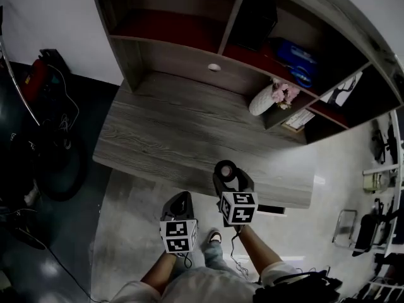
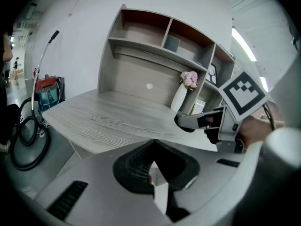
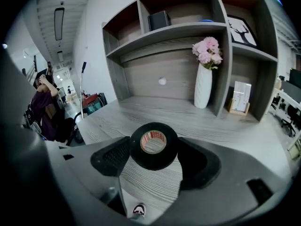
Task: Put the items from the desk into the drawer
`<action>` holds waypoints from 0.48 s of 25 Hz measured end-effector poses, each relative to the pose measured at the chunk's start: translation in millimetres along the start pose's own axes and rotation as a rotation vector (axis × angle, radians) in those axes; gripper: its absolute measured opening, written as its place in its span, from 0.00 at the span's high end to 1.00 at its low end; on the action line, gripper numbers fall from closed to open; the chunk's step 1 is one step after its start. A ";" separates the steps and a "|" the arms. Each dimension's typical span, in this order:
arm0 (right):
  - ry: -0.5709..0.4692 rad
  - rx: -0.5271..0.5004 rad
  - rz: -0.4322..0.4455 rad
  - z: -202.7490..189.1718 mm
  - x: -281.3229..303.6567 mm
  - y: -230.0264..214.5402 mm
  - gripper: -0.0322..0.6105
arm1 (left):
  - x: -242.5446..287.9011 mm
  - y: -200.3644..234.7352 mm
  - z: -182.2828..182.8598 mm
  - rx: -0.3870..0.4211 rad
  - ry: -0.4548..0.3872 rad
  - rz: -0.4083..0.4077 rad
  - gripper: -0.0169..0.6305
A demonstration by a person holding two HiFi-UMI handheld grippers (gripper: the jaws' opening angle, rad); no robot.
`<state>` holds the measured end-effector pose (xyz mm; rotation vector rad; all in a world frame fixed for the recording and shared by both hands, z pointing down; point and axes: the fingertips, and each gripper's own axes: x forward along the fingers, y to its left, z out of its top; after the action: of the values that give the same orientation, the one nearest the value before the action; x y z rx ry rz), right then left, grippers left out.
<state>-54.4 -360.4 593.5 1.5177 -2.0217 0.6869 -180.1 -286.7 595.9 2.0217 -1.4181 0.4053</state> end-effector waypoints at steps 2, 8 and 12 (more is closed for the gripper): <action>0.001 0.010 -0.018 -3.9 -9.4 -11.6 0.47 | 0.6 -12.7 -1.7 0.009 0.002 -0.019 0.96; 0.011 0.044 -0.065 -21.1 -33.3 -40.2 0.47 | 3.3 -47.5 -6.8 0.049 0.010 -0.078 0.96; 0.013 0.063 -0.087 -30.1 -46.8 -53.9 0.47 | 4.9 -65.2 -9.7 0.071 0.020 -0.105 0.96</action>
<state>11.9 -320.6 589.3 1.6225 -1.9292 0.7298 -117.2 -269.4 585.4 2.1329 -1.2958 0.4348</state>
